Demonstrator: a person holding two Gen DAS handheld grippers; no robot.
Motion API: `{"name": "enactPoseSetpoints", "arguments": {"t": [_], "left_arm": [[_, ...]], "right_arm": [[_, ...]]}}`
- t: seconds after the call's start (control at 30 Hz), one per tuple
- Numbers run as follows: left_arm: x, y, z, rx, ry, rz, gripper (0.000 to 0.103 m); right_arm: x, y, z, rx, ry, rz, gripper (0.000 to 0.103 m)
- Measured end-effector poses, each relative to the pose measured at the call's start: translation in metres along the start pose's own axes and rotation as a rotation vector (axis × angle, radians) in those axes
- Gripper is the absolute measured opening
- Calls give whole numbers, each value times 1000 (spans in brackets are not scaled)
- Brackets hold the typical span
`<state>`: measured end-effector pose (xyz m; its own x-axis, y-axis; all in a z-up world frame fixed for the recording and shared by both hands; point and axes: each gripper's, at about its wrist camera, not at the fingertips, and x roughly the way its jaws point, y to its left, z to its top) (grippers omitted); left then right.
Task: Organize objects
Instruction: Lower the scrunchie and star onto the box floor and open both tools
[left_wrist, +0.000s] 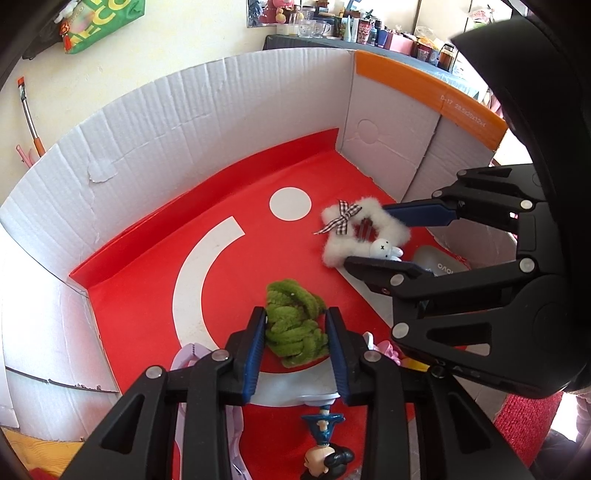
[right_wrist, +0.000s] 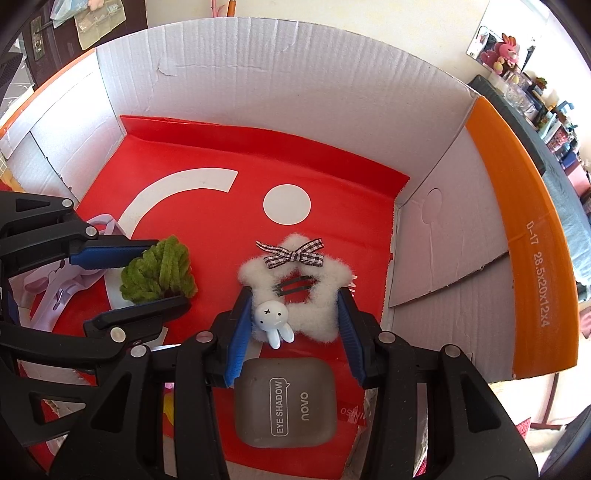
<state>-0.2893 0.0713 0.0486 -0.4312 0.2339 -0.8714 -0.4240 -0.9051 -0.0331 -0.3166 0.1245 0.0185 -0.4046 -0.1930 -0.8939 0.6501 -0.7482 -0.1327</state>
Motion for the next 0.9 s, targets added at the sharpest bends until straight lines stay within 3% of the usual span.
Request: {"name": "enactPoseSetpoints", "arguments": {"t": [0.9], "left_arm": [[2,-17,-5,3,-28,23,42]], "right_arm": [[-1,-5,-4,-4,-11,4,45]]}}
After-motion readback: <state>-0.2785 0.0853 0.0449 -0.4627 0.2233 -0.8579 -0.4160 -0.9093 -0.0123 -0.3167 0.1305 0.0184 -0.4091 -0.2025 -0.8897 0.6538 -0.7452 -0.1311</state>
